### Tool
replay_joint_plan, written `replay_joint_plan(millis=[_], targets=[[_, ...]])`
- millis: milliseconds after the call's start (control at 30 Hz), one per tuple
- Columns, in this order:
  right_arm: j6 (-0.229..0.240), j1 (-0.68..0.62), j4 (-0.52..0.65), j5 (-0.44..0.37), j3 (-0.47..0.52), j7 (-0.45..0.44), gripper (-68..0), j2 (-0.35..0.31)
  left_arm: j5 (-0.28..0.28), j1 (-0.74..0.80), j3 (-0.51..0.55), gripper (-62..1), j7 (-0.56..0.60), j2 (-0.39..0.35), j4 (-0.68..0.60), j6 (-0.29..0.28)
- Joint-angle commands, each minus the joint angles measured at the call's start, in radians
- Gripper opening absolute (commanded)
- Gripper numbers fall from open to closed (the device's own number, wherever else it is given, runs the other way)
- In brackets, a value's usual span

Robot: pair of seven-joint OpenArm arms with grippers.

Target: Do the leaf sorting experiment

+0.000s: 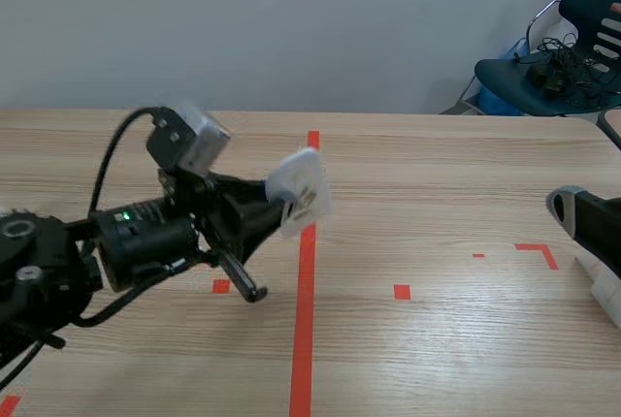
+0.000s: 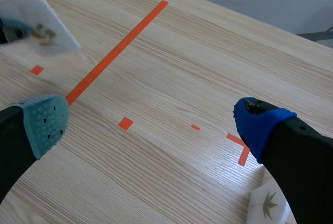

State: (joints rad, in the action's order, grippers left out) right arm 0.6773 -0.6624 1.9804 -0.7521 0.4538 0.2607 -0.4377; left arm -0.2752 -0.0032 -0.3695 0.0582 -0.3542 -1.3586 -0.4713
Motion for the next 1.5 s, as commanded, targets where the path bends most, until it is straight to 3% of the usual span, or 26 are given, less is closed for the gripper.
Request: replay_joint_plan(millis=[0, 133, 300, 367, 600, 733, 900, 1033, 1300, 1467], targets=[[0.001, 0.011, -0.003, -0.011, 0.001, -0.011, 0.4, 0.000, -0.034, 0.055, 0.076, -56.8, -0.007, -0.015, -0.049, 0.010], [0.001, 0.011, -0.003, -0.012, 0.001, -0.012, 0.4, 0.000, -0.134, 0.159, 0.267, -56.8, -0.023, -0.015, -0.084, 0.060], [0.001, 0.011, -0.003, -0.012, 0.001, -0.012, 0.4, 0.000, -0.227, 0.200, 0.412, -56.8, -0.021, -0.016, 0.017, 0.282], [0.001, 0.011, -0.003, -0.012, 0.001, -0.012, 0.4, 0.000, -0.272, 0.190, 0.446, -56.8, -0.001, -0.017, 0.087, 0.335], [0.001, 0.011, -0.003, -0.012, 0.001, -0.012, 0.4, 0.000, -0.314, 0.111, 0.472, -56.8, 0.125, -0.043, 0.330, 0.346], [0.001, 0.011, -0.003, -0.012, 0.001, -0.012, 0.4, 0.000, -0.323, 0.052, 0.472, -56.8, 0.140, -0.051, 0.429, 0.357], [0.001, 0.011, -0.003, -0.012, 0.001, -0.011, 0.4, 0.000, -0.437, 0.019, 0.472, -56.6, 0.141, -0.053, 0.535, 0.407], [0.001, 0.011, -0.003, -0.012, 0.001, -0.011, 0.4, 0.000, -0.440, 0.025, 0.472, -48.3, 0.145, -0.068, 0.546, 0.406], [0.001, 0.011, -0.003, -0.012, 0.001, -0.011, 0.4, 0.000, -0.439, 0.035, 0.475, -12.0, 0.097, -0.129, 0.492, 0.310], [0.001, 0.011, -0.003, -0.012, 0.001, -0.011, 0.4, 0.000, -0.439, 0.106, 0.531, -7.7, -0.001, -0.179, 0.298, 0.190]])
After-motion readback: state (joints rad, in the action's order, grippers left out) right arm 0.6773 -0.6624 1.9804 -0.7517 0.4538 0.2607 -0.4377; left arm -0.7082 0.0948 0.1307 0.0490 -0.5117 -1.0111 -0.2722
